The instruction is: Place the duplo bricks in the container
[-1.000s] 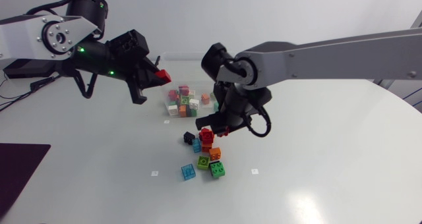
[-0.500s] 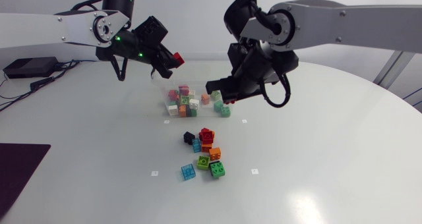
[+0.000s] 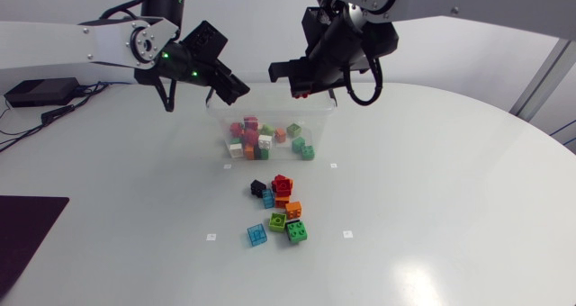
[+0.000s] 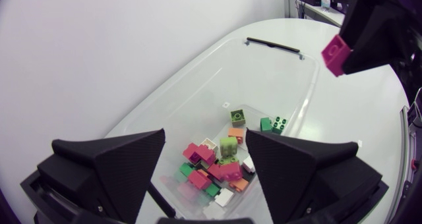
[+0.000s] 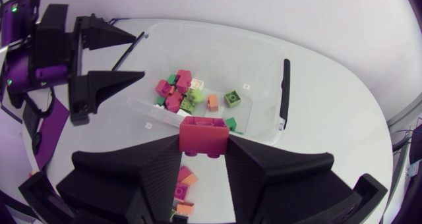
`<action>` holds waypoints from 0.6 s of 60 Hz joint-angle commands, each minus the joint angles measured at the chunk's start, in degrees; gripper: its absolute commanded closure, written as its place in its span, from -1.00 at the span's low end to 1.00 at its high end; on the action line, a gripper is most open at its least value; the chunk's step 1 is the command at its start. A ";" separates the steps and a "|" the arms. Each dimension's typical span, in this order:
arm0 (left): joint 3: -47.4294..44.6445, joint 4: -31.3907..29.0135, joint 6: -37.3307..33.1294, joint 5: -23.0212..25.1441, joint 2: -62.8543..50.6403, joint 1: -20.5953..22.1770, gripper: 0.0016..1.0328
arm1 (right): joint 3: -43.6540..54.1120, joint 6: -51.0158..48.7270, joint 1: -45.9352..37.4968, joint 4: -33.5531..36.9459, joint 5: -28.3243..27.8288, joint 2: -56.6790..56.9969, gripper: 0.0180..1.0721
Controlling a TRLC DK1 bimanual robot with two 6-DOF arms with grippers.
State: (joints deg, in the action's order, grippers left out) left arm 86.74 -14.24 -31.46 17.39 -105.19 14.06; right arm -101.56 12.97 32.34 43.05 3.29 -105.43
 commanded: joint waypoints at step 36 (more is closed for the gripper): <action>-29.87 1.32 -22.24 4.41 17.12 3.51 -0.91 | -18.76 -1.28 -3.07 -1.83 2.42 -17.97 0.18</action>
State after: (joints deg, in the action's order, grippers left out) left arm 58.85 -12.53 -49.74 20.97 -87.09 16.71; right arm -118.19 11.94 29.76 41.76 4.82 -120.97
